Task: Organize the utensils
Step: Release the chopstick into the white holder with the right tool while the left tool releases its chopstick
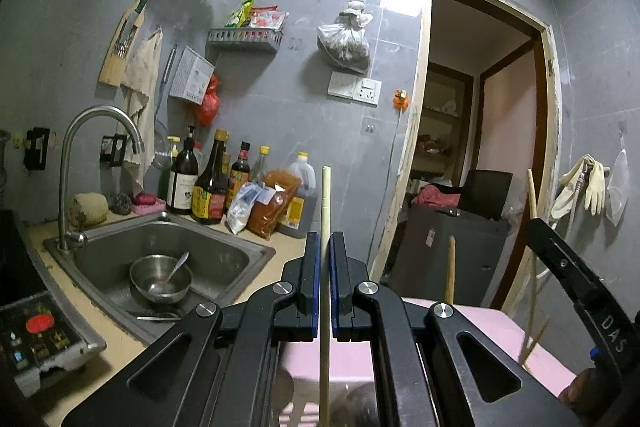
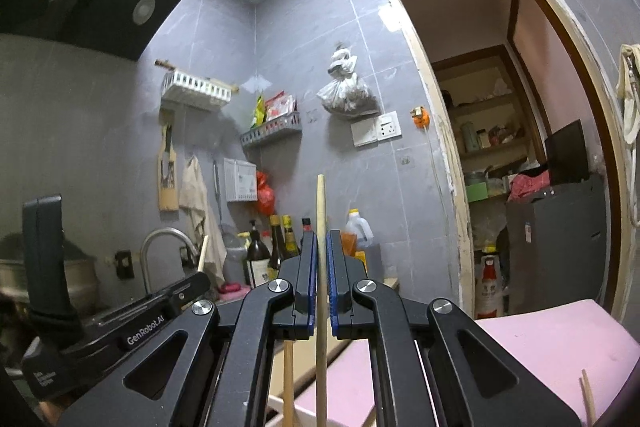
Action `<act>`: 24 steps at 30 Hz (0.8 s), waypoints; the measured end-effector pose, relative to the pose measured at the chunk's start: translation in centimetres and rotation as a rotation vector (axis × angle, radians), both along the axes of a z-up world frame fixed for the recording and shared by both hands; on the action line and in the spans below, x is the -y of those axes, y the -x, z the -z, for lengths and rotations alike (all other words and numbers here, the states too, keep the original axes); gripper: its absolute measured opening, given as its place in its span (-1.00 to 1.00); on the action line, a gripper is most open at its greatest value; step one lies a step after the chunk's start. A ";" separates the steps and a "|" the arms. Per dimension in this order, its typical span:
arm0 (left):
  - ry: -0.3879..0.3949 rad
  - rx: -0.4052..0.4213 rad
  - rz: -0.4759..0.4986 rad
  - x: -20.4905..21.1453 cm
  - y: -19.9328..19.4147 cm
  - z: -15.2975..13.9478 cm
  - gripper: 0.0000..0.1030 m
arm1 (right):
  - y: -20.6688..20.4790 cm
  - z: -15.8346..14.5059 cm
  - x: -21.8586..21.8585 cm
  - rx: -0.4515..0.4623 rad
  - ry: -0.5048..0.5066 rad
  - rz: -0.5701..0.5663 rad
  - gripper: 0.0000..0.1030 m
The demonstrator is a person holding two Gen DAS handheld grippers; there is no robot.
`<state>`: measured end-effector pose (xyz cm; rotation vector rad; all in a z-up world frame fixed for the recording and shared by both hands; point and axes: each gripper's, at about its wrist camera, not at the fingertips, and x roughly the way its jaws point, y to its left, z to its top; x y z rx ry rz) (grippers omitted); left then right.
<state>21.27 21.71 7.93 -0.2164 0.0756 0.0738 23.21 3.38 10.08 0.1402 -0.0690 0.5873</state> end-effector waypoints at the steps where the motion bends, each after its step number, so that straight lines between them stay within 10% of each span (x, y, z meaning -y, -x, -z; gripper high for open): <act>1: -0.002 -0.005 0.003 0.1 0.1 0.2 -0.95 | 0.1 0.2 0.0 -0.005 0.008 0.000 -0.94; 12: 0.008 -0.096 0.042 1.1 1.2 1.4 -0.92 | 0.2 1.6 0.5 -0.095 0.055 -0.033 -0.92; 24: 0.035 -0.055 0.068 2.6 3.4 -0.9 -0.34 | 2.0 -0.5 2.3 -0.067 0.054 -0.041 -0.57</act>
